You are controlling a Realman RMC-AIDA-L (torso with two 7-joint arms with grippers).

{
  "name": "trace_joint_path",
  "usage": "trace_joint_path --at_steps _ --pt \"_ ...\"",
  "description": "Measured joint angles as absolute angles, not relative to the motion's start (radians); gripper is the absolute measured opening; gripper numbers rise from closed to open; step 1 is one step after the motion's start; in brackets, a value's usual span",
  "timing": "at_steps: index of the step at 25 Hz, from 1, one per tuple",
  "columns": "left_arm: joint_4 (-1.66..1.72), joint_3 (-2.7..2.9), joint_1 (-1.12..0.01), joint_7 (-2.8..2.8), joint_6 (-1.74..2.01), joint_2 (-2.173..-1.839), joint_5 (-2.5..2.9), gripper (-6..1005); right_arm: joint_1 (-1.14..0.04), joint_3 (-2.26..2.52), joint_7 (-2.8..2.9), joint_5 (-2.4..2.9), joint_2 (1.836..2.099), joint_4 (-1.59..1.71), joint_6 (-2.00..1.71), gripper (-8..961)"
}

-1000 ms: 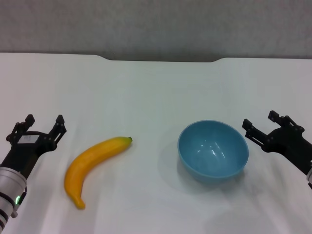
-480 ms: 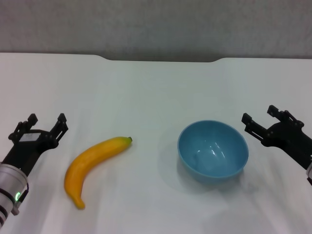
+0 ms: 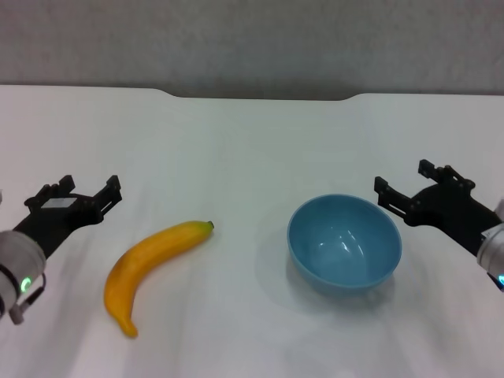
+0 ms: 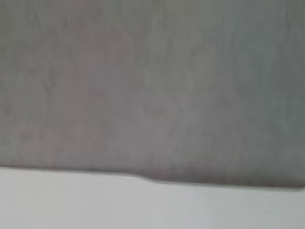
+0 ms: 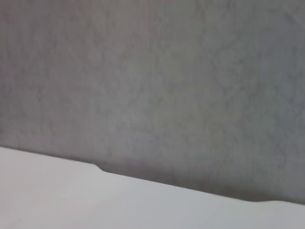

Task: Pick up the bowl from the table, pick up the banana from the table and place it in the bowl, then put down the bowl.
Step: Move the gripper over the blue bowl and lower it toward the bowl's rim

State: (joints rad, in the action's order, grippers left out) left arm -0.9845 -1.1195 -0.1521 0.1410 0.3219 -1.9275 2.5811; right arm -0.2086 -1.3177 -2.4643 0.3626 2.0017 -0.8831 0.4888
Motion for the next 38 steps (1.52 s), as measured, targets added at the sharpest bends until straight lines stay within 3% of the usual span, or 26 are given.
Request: trace_joint_path --at_steps 3,7,10,14,20,26,38 --pt "-1.14 -1.227 -0.107 0.082 0.088 -1.948 2.655 812 -0.187 -1.318 -2.324 0.509 2.001 -1.0 0.392 861" --pt "-1.28 -1.343 -0.077 -0.07 -0.153 -2.008 2.668 811 -0.168 -1.314 -2.186 0.659 2.001 -1.09 0.307 858" --pt "-1.357 -1.407 -0.085 -0.156 -0.33 -2.034 2.648 809 -0.145 -1.309 -2.019 0.837 2.0 -1.184 0.241 856" --pt "-1.38 -1.456 -0.124 -0.198 -0.489 -2.03 2.618 808 -0.123 -1.312 -1.752 1.067 1.997 -1.271 0.223 853" --pt "-1.382 -1.479 -0.114 -0.219 -0.508 -2.034 2.612 806 -0.179 -1.416 -1.181 1.547 1.97 -1.305 0.346 849" --pt "-1.386 -1.482 -0.12 -0.222 -0.507 -2.035 2.617 804 -0.3 -1.6 -0.708 2.08 2.0 -1.3 0.63 845" --pt "-1.389 -1.483 -0.126 -0.229 -0.499 -2.036 2.622 799 -0.507 -1.644 -0.31 2.523 2.001 -1.257 0.968 837"
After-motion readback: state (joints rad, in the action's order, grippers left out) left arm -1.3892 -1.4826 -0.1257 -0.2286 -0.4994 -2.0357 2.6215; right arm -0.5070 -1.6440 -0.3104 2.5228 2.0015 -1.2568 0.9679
